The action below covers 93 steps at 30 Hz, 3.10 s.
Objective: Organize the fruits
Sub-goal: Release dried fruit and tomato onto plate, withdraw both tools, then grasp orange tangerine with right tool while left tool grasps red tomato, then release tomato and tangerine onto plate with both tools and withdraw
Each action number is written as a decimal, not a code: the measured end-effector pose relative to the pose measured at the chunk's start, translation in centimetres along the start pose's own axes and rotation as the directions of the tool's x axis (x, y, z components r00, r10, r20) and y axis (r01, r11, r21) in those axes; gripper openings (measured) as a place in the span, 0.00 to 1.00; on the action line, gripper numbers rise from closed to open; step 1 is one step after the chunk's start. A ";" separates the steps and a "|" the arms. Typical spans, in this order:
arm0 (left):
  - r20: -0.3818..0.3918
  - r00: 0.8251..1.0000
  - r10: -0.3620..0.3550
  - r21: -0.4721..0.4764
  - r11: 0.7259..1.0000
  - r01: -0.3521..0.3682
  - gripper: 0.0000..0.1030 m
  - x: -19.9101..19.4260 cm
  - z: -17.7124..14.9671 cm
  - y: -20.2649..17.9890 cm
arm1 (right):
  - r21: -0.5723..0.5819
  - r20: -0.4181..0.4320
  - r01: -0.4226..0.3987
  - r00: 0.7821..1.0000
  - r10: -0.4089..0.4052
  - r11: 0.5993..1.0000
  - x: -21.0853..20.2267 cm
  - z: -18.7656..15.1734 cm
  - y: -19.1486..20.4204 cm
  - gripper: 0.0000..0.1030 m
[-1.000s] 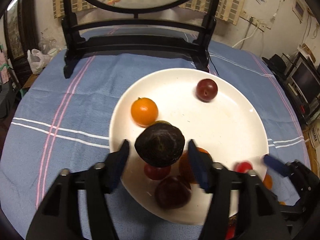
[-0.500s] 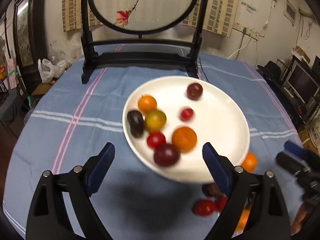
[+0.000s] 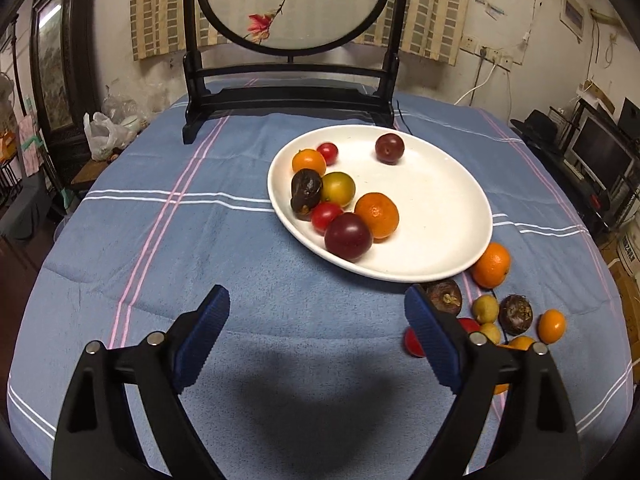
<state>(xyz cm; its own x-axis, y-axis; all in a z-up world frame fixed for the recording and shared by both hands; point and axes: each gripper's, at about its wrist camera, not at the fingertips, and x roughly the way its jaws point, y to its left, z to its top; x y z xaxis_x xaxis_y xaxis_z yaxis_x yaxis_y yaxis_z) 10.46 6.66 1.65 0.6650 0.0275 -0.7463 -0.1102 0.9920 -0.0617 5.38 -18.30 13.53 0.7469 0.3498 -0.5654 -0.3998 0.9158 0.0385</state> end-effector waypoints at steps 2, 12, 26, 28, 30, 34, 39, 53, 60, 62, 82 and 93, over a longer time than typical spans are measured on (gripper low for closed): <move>-0.007 1.000 -0.015 0.010 1.000 0.015 0.84 0.2 -0.1 -0.4 | 0.004 -0.026 0.013 1.000 -0.013 1.000 1.7 -0.5 -0.9 0.94; -0.112 0.993 -0.045 0.140 0.988 0.061 0.84 2.7 -2.7 -3.7 | -0.024 -0.247 0.146 0.958 -0.148 0.989 9.4 -8.1 -6.5 0.84; -0.173 0.984 -0.044 0.157 0.985 0.071 0.84 4.0 -4.2 -4.0 | -0.025 -0.395 0.067 0.916 -0.071 0.997 13.9 -12.3 -6.5 0.37; -0.176 0.983 -0.046 0.153 0.985 0.074 0.83 4.2 -4.2 -4.0 | -0.017 -0.384 0.064 0.921 -0.065 0.998 14.0 -12.4 -6.5 0.36; -0.185 0.981 -0.053 0.153 0.985 0.082 0.72 4.6 -4.1 -4.1 | -0.001 -0.375 0.062 0.925 -0.058 0.998 13.8 -12.4 -6.6 0.36; -0.200 0.979 -0.047 0.176 0.981 0.083 0.67 5.6 -4.0 -4.6 | 0.035 -0.360 0.037 0.933 -0.022 0.999 13.0 -12.4 -7.0 0.36; -0.205 0.978 -0.048 0.209 0.974 0.091 0.68 6.2 -3.5 -5.8 | 0.058 -0.350 0.023 0.937 -0.001 0.998 12.2 -12.6 -7.2 0.36; -0.204 0.971 -0.121 0.237 0.957 0.169 0.27 5.7 -3.0 -7.2 | 0.063 -0.325 -0.006 0.945 0.026 0.998 10.6 -12.2 -6.4 0.36; -0.124 0.983 -0.133 0.198 0.968 0.156 0.27 2.2 -0.8 -5.1 | 0.014 -0.256 -0.024 0.966 0.027 1.000 9.9 -9.0 -5.0 0.36; -0.093 0.988 -0.126 0.186 0.972 0.141 0.27 1.8 0.9 -4.6 | -0.002 -0.219 -0.037 0.975 0.035 0.999 10.2 -7.3 -4.2 0.36; -0.123 0.984 -0.126 0.008 0.992 0.128 0.40 10.9 9.4 -4.5 | -0.007 -0.299 -0.048 0.953 0.044 0.999 22.7 -2.0 -0.2 0.39; -0.086 0.988 -0.129 -0.021 0.992 0.127 0.69 8.3 7.7 -4.4 | 0.044 -0.266 -0.041 0.963 0.052 0.998 19.7 -3.0 -2.1 0.56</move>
<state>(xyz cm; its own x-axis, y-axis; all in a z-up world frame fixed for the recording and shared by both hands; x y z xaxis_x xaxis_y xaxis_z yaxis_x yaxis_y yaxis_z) 22.11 3.48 0.84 0.6075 -0.1112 -0.7865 -0.0402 0.9846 -0.1702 19.37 -13.95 -0.11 0.5570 0.3316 -0.7615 -0.4068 0.9083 0.0979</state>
